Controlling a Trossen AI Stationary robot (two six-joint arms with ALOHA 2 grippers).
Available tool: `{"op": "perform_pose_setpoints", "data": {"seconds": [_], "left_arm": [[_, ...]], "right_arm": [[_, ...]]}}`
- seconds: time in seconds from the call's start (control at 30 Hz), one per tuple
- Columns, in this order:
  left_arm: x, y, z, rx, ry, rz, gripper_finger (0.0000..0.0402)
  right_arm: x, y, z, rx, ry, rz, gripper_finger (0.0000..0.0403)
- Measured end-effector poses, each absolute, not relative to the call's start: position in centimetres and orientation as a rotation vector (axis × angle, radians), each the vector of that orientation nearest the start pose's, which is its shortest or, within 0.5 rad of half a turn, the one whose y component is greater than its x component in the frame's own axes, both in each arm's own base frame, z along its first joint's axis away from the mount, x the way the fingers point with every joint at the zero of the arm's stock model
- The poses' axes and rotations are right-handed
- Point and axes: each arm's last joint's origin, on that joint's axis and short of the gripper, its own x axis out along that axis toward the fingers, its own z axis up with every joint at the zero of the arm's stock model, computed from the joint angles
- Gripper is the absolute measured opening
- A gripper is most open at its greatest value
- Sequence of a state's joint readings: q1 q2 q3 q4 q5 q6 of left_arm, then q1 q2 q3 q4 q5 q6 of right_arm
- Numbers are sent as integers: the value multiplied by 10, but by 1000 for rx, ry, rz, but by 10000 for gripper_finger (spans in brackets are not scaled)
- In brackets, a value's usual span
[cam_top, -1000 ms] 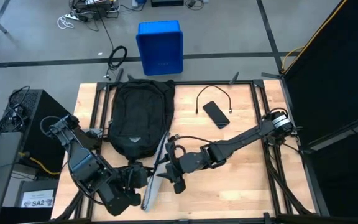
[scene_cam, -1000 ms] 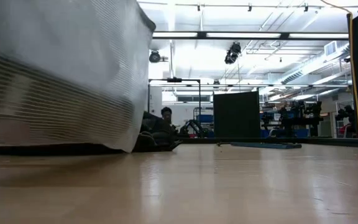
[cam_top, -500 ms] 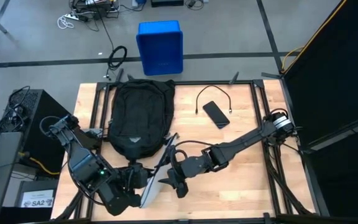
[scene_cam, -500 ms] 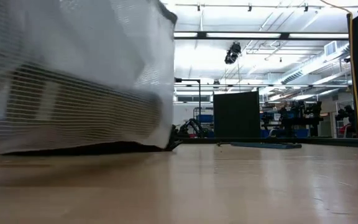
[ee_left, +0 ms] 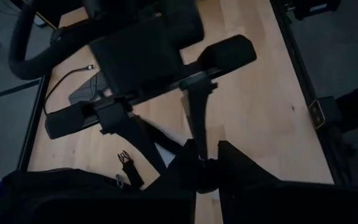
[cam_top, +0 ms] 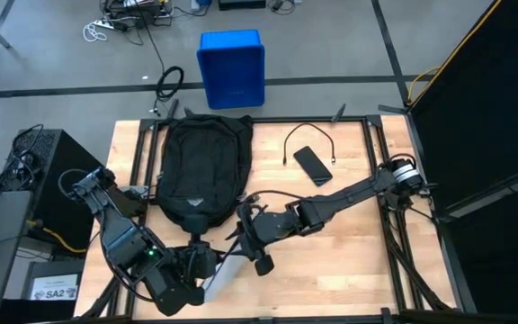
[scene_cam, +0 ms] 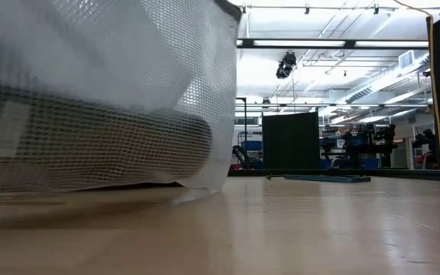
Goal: Unpack backpack
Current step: Close the zip bag
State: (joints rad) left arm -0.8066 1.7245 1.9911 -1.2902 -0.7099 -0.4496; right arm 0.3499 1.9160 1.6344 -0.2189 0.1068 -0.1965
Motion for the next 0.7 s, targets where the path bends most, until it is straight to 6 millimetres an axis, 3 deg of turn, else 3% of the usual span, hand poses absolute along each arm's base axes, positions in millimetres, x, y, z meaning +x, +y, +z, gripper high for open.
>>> {"op": "perform_pose_setpoints", "data": {"seconds": [0.17,0.3,0.7], "left_arm": [[239,-225,410,280,737,75,0],[233,-226,408,267,769,68,0],[189,-245,398,174,883,113,0]], "right_arm": [[419,146,292,-360,504,276,92],[416,148,289,-418,544,224,16],[393,158,271,-420,788,75,0]]}}
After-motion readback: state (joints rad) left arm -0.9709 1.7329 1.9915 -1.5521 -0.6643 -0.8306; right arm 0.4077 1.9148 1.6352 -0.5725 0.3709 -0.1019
